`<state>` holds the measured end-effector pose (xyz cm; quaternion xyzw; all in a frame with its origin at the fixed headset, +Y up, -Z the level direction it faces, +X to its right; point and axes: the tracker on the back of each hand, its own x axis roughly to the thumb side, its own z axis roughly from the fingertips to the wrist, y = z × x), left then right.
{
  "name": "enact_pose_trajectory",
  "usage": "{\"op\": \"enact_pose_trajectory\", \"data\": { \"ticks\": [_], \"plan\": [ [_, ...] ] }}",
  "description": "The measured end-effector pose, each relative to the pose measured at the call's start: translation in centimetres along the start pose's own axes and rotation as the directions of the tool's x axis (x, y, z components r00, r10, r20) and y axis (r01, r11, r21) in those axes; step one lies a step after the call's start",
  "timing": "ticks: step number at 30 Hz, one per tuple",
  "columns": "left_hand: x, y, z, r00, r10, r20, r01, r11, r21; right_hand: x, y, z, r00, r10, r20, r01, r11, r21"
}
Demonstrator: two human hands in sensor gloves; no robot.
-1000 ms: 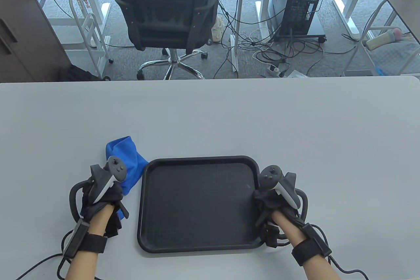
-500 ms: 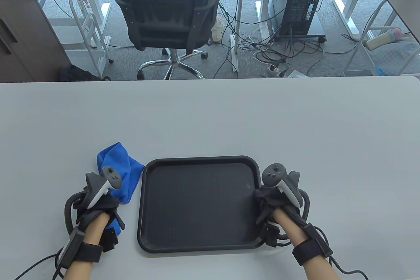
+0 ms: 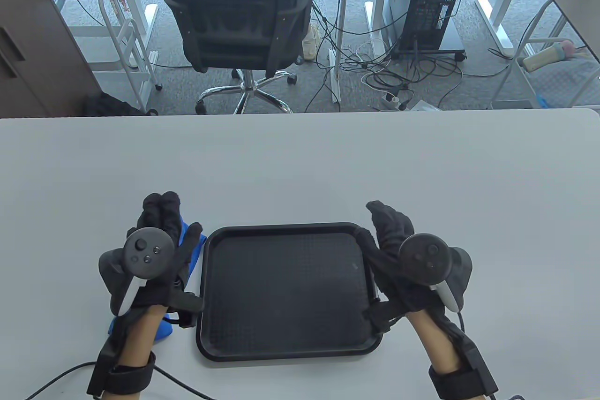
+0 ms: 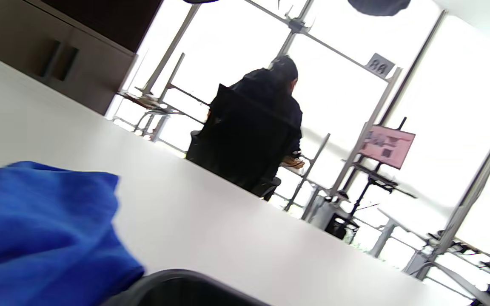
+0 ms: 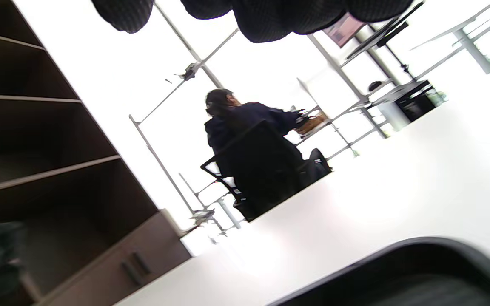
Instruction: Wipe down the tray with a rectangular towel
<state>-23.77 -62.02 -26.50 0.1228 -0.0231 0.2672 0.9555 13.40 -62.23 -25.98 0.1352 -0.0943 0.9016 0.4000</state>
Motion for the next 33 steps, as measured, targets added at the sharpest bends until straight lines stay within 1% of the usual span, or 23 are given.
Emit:
{"op": "enact_pose_trajectory", "data": {
  "ticks": [2,3,4,5,8,10,11,13,18,21,25,28,33],
  "plan": [
    [1.2,-0.9,0.5,0.994,0.049,0.098,-0.047,0.999,-0.022,0.7,1.1,0.2,0.998,-0.038,0.046,0.036,0.998,0.048],
    [1.6,-1.5,0.9,0.990,0.061,0.124,-0.055,0.997,-0.049,0.9,1.8,0.3,0.998,-0.035,0.056,0.031,0.996,0.079],
    [2.0,-2.3,1.3,0.984,0.072,0.164,-0.056,0.993,-0.102,0.8,2.7,0.5,0.998,-0.018,0.068,0.010,0.994,0.111],
    [2.2,-3.1,1.8,0.981,0.071,0.180,-0.044,0.987,-0.152,0.5,3.6,0.7,0.997,0.015,0.075,-0.025,0.991,0.131],
    [2.1,-5.1,2.6,0.976,0.029,0.214,0.021,0.973,-0.228,-0.7,5.2,1.2,0.992,0.096,0.084,-0.109,0.980,0.167],
    [1.5,-6.3,2.8,0.975,-0.019,0.220,0.084,0.953,-0.292,-1.8,6.1,1.7,0.989,0.134,0.058,-0.143,0.967,0.209],
    [1.3,-6.7,2.7,0.976,-0.017,0.217,0.085,0.947,-0.310,-2.2,6.4,1.7,0.989,0.144,0.040,-0.150,0.960,0.237],
    [1.0,-7.1,2.6,0.979,-0.003,0.203,0.070,0.943,-0.325,-2.9,6.8,1.8,0.988,0.151,0.017,-0.150,0.952,0.267],
    [0.3,-7.3,2.5,0.985,0.000,0.172,0.060,0.938,-0.341,-3.5,7.2,1.7,0.989,0.149,-0.003,-0.142,0.948,0.285],
    [0.0,-7.4,2.4,0.986,-0.006,0.164,0.059,0.944,-0.323,-3.6,7.2,1.7,0.989,0.148,-0.004,-0.140,0.943,0.302],
    [-0.4,-7.3,2.3,0.989,0.011,0.148,0.041,0.938,-0.345,-3.8,7.4,1.6,0.988,0.152,-0.012,-0.141,0.942,0.304],
    [-0.4,-7.4,2.2,0.989,0.011,0.149,0.040,0.940,-0.338,-4.0,7.5,1.7,0.988,0.152,-0.021,-0.138,0.938,0.317],
    [-0.4,-7.9,2.3,0.988,-0.005,0.153,0.061,0.930,-0.362,-4.1,7.7,1.7,0.988,0.152,-0.021,-0.136,0.934,0.331]
  ]
}}
